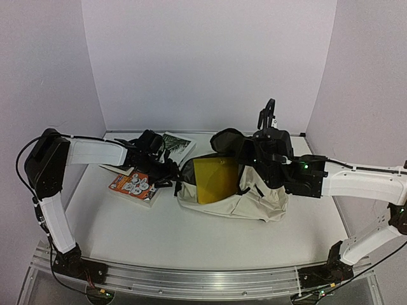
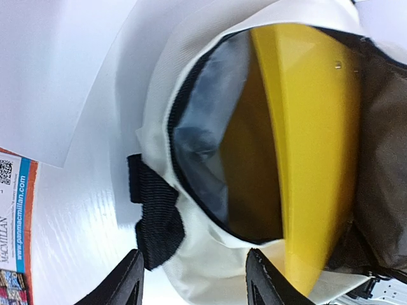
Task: Pack the student bag
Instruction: Adjust the student bag at the center of the board.
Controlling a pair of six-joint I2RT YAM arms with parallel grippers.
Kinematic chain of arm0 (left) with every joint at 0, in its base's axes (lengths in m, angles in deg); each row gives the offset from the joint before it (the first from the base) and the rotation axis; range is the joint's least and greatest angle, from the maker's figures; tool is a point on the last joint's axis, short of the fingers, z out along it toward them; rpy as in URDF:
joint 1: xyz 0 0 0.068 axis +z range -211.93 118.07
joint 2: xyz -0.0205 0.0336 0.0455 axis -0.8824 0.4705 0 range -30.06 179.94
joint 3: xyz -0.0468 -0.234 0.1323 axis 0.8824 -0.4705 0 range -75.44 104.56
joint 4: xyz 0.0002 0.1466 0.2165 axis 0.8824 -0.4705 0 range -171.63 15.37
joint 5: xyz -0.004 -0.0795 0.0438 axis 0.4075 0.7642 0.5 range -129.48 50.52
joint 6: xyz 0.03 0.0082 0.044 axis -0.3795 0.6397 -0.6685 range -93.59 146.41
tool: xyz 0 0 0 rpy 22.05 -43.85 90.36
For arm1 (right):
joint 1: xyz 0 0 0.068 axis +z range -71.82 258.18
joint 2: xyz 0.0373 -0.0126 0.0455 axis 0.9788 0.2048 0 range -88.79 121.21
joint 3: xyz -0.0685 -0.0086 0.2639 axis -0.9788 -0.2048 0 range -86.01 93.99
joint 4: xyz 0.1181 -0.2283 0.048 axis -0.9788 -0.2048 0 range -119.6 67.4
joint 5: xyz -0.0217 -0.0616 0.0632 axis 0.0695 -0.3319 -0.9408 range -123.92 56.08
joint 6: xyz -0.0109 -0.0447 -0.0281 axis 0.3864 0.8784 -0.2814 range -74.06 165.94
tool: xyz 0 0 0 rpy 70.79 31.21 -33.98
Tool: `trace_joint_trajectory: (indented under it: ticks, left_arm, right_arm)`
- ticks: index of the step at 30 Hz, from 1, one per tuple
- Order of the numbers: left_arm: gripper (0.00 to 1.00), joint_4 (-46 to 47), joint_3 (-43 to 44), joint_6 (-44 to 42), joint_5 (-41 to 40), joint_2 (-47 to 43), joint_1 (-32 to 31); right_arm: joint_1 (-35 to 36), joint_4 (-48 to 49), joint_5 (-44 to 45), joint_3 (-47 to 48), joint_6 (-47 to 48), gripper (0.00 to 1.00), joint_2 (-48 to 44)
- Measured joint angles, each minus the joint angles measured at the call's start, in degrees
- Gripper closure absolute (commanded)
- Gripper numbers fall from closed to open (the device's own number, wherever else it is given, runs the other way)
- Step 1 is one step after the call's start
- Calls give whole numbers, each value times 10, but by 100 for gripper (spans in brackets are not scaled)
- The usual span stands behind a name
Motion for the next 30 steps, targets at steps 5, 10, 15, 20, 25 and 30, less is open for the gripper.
trace_joint_trajectory:
  ticks: [5,10,15,20,25,30]
  left_arm:
    - [44,8,0,7,7,30,0]
    - [41,28,3,15,16,42,0]
    - [48,40,31,21,25,70,0]
    - [80,49,46,30,36,98,2]
    - [100,49,49,25,38,98,1]
    - [100,46,49,14,34,80,1]
  right_arm:
    - [0,0,-1,0,-2,100,0]
    - [0,-1,-4,0,-2,100,0]
    - [0,-2,-5,0,-4,100,0]
    - [0,-8,-5,-4,-6,100,-4]
    - [0,-9,-1,-11,-9,100,-9]
    - [-7,-12,3,-11,-13,100,-9]
